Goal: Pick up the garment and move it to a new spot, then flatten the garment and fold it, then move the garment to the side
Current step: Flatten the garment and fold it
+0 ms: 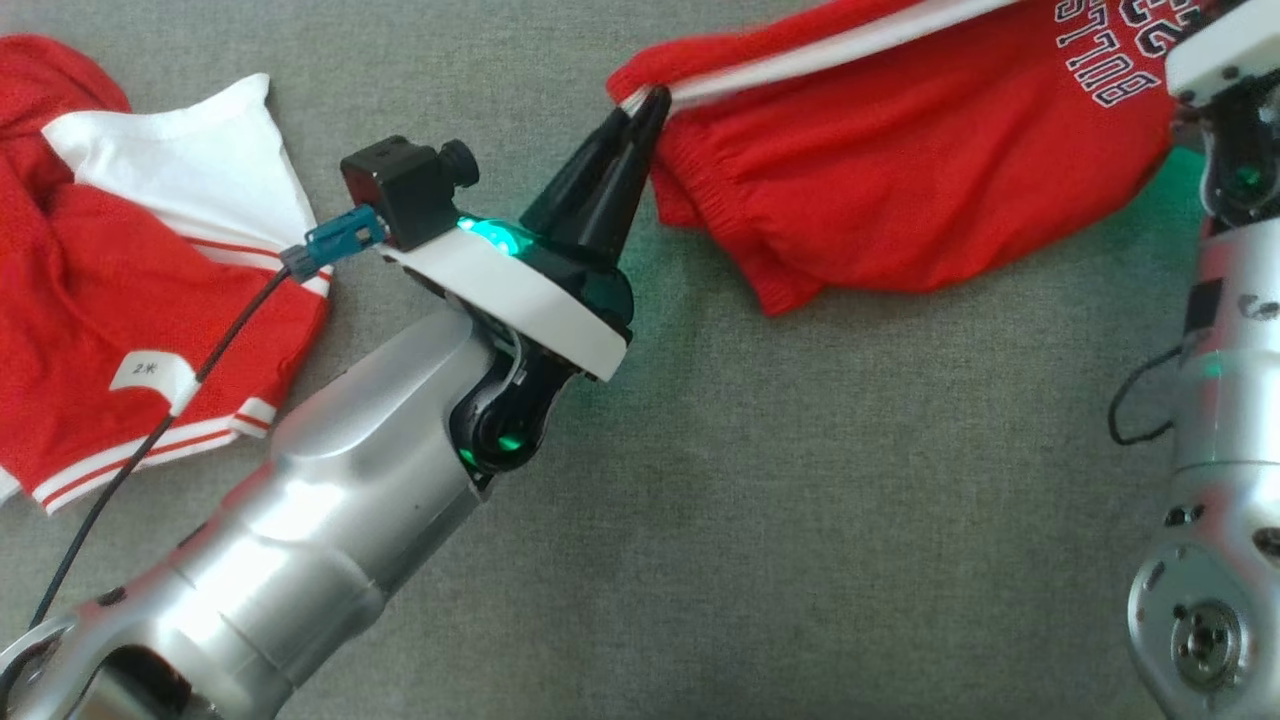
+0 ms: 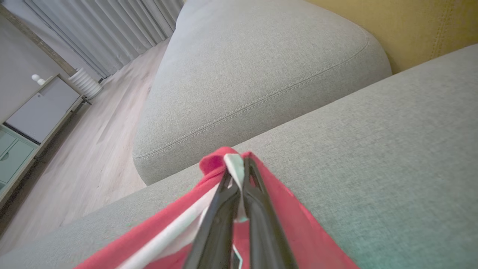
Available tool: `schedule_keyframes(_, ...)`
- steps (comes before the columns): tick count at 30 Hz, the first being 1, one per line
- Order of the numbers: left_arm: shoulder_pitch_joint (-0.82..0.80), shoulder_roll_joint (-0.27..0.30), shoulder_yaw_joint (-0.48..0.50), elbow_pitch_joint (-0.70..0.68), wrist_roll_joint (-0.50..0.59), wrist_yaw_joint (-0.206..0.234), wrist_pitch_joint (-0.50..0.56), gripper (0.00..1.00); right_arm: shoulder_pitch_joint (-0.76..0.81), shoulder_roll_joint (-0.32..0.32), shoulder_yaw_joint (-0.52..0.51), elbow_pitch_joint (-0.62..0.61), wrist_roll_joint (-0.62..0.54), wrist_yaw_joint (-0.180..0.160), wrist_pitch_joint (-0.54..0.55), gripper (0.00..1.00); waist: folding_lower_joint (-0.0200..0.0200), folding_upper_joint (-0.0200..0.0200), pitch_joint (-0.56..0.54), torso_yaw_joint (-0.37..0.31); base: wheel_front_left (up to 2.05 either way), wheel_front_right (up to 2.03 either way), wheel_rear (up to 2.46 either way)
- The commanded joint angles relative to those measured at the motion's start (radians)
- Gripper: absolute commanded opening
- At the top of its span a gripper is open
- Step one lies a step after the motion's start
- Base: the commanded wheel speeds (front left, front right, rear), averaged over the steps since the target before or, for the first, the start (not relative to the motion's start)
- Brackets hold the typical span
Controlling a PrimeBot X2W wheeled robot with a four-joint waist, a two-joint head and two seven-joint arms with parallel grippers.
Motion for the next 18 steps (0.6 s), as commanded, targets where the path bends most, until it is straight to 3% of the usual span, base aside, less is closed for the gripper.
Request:
schedule_keyframes(1,-0.033,0.014,0.031,-0.009,-0.008,0.002,-0.011,0.58,-0.044,0.001,0.026,-0.01,-0.004,-0.002,-0.028,0.89,-0.0002,0.0,0.003,-0.001,0.0,0.0,0.0)
schedule_keyframes(2,-0.034,0.013,0.031,-0.003,-0.009,0.002,-0.011,0.89,-0.051,0.001,0.033,0.003,-0.003,-0.002,-0.042,1.0,-0.0002,0.0,0.004,-0.002,0.0,0.0,0.0)
schedule_keyframes(3,-0.035,0.011,0.034,0.003,-0.007,0.002,-0.012,1.0,-0.055,0.001,0.039,0.016,-0.002,-0.002,-0.058,1.0,-0.0002,0.0,0.005,-0.003,0.0,0.0,0.0)
schedule_keyframes(11,0.026,0.001,0.105,0.008,0.097,0.002,-0.012,1.0,0.023,-0.028,0.177,0.021,0.126,-0.002,-0.146,1.0,-0.0002,0.0,-0.032,-0.015,0.0,0.0,0.0)
schedule_keyframes(15,0.112,-0.001,0.215,0.003,0.276,0.007,-0.012,1.0,0.152,-0.071,0.295,-0.07,0.243,-0.002,-0.14,1.0,-0.0002,0.0,-0.071,-0.022,0.0,0.0,0.0)
schedule_keyframes(18,0.21,-0.034,0.343,-0.047,0.444,0.052,-0.012,1.0,0.266,-0.127,0.351,-0.141,0.282,-0.002,-0.146,1.0,-0.0002,0.0,-0.1,-0.019,0.0,0.0,0.0)
